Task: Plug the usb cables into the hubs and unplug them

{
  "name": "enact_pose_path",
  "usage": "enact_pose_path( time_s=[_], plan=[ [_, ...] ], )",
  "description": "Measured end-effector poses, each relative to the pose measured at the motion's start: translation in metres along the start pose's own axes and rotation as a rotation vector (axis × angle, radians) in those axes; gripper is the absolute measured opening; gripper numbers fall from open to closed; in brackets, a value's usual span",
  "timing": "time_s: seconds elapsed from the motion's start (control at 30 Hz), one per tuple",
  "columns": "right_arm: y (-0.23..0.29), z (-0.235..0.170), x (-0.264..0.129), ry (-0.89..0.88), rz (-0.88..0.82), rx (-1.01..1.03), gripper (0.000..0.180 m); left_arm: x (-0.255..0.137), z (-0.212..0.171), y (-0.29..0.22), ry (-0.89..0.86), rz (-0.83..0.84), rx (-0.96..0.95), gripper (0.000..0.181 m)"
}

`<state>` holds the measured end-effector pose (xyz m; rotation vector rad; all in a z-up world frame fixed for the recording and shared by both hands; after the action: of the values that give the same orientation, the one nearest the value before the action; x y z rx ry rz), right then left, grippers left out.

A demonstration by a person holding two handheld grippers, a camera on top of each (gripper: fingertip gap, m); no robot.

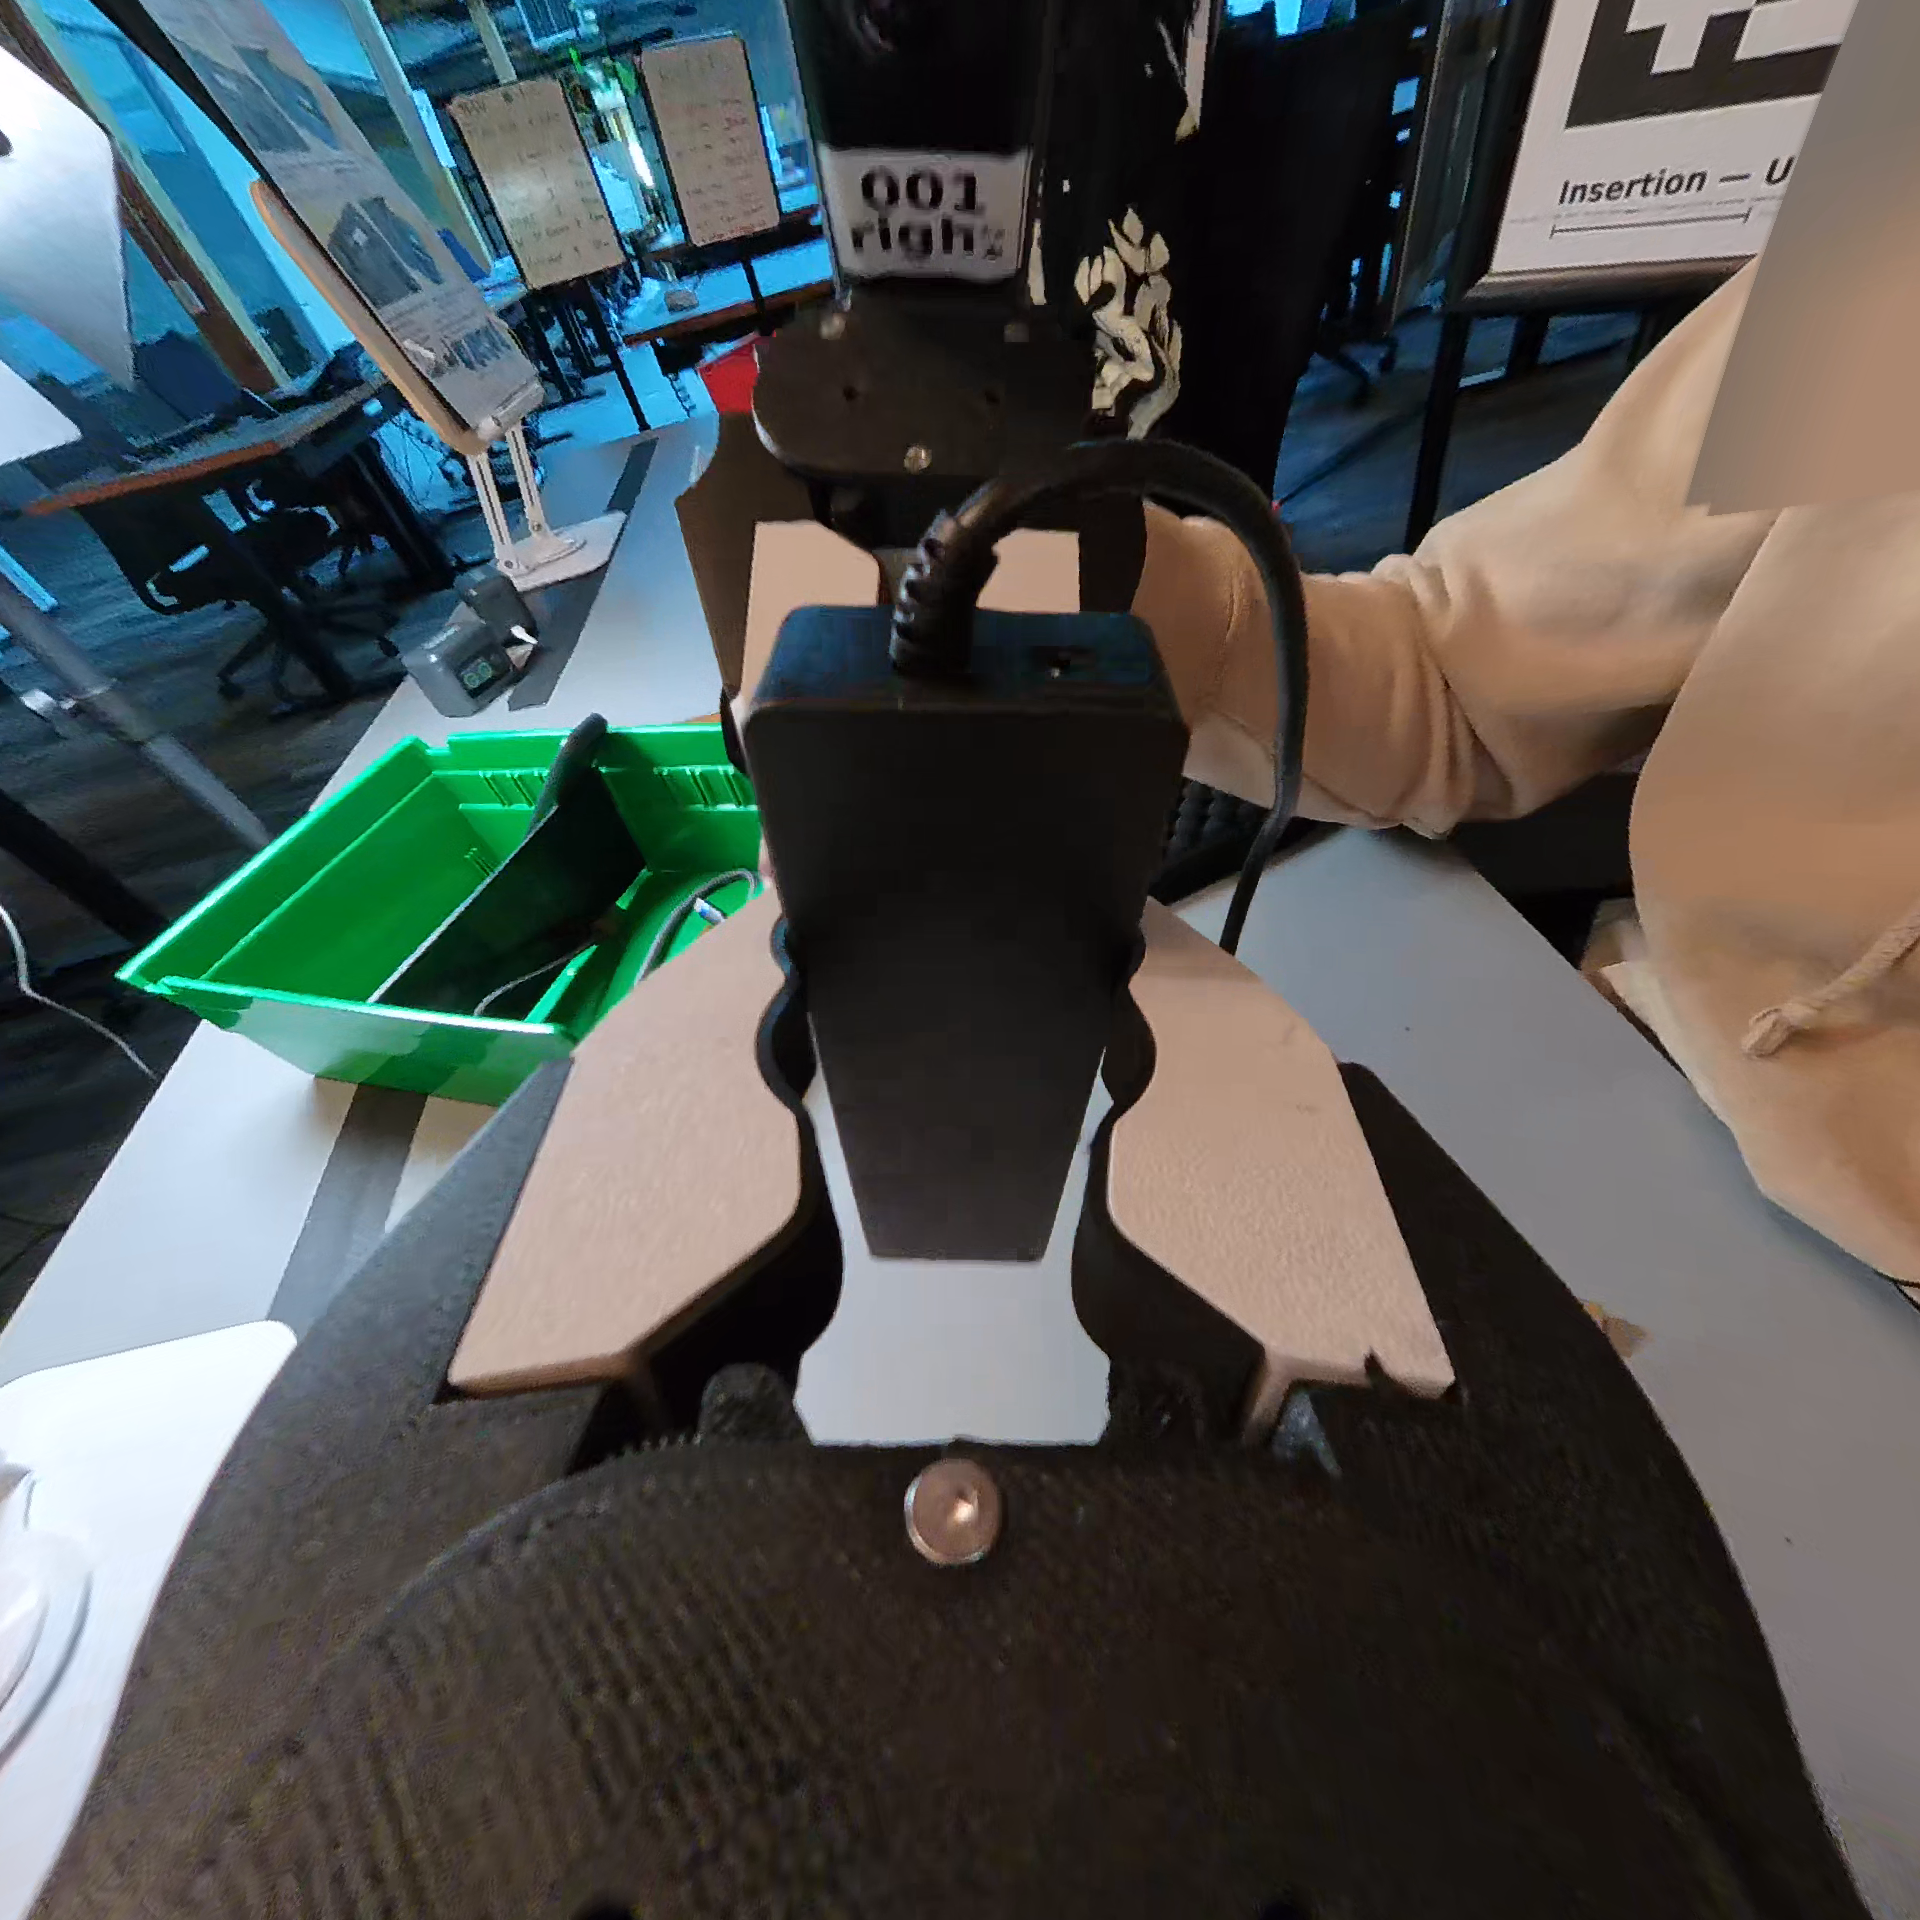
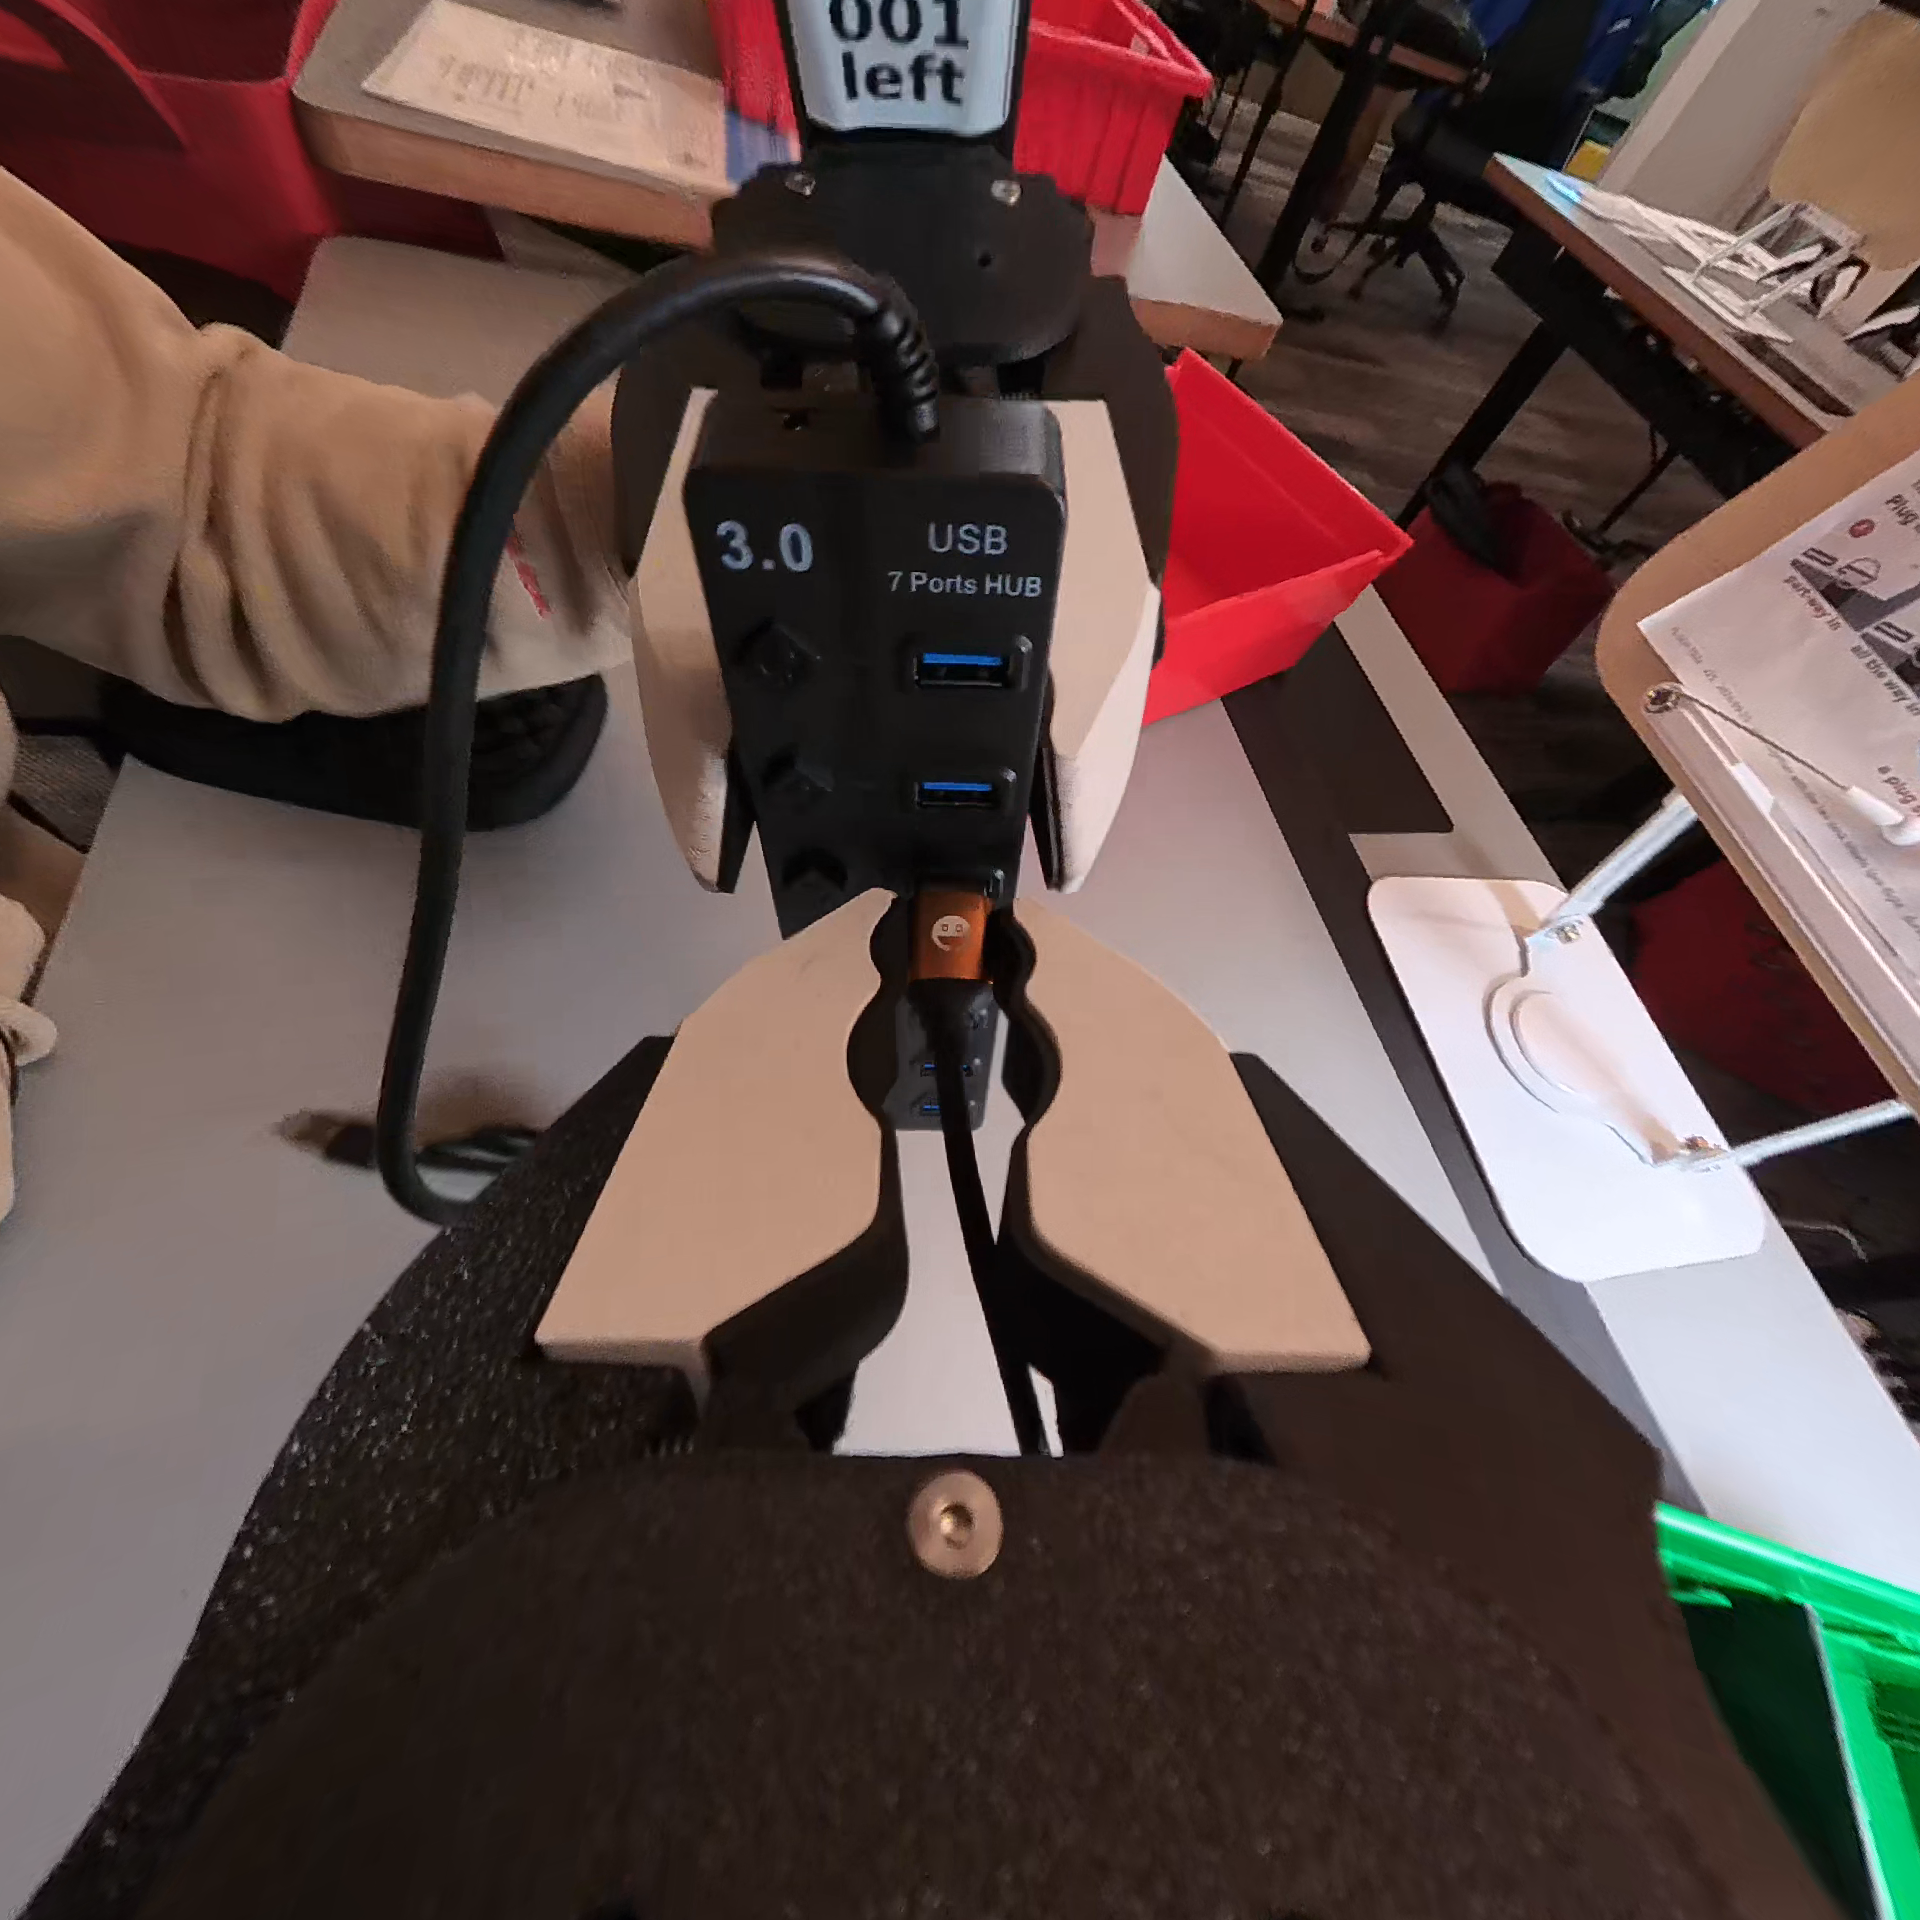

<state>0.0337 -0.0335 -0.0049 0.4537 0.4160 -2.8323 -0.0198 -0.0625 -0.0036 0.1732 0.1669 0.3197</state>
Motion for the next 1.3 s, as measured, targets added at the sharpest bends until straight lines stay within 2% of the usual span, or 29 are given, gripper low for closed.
enact_pose_path(
  time_s=[0.07, 0.13, 0.27, 0.37, 0.63, 0.77, 0.83, 1.07, 1.2, 1.23, 1.3],
  plan=[
    [-0.004, -0.009, -0.004, 0.084, -0.034, -0.019, 0.015, -0.001, -0.007, 0.005, 0.036, 0.026, 0.002, 0.055],
    [-0.021, -0.02, -0.027, 0.138, -0.124, -0.02, 0.015, -0.024, -0.012, 0.02, 0.091, 0.137, 0.025, 0.055],
    [-0.044, -0.01, -0.071, -0.012, -0.238, 0.034, 0.015, -0.061, -0.003, 0.034, 0.053, 0.24, 0.006, 0.055],
    [-0.057, -0.008, -0.085, -0.091, -0.299, 0.058, 0.015, -0.061, 0.0, 0.038, -0.006, 0.265, -0.004, 0.055],
    [-0.115, -0.012, -0.117, -0.139, -0.561, -0.016, 0.015, -0.057, -0.006, 0.049, -0.086, 0.301, -0.074, 0.055],
    [-0.15, -0.012, -0.133, -0.145, -0.589, 0.014, 0.016, -0.058, -0.009, 0.051, -0.088, 0.303, -0.088, 0.055],
    [-0.163, -0.024, -0.137, -0.127, -0.609, 0.042, 0.016, -0.059, -0.009, 0.051, -0.083, 0.306, -0.088, 0.055],
    [-0.181, -0.106, -0.146, -0.018, -0.728, 0.17, 0.015, -0.063, -0.009, 0.053, -0.091, 0.313, -0.09, 0.055],
    [-0.179, -0.153, -0.144, 0.224, -0.712, 0.292, 0.016, -0.058, -0.012, 0.052, -0.085, 0.301, -0.099, 0.055],
    [-0.179, -0.158, -0.145, 0.266, -0.726, 0.286, 0.017, -0.056, -0.012, 0.052, -0.086, 0.295, -0.102, 0.055],
    [-0.179, -0.159, -0.148, 0.295, -0.751, 0.292, 0.032, -0.052, -0.012, 0.05, -0.088, 0.279, -0.109, 0.055]
  ],
)
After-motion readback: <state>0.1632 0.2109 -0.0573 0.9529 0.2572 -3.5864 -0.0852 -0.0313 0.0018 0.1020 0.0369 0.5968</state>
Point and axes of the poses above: each gripper's, where its closed fingertips meet, x out along the fingers, z out of its top, y = z × x across the jaws, the point moved 4 cm from there along -x, back along the fingers, and after that the axes turned 6 degrees about -y, right-handed, at the moved point
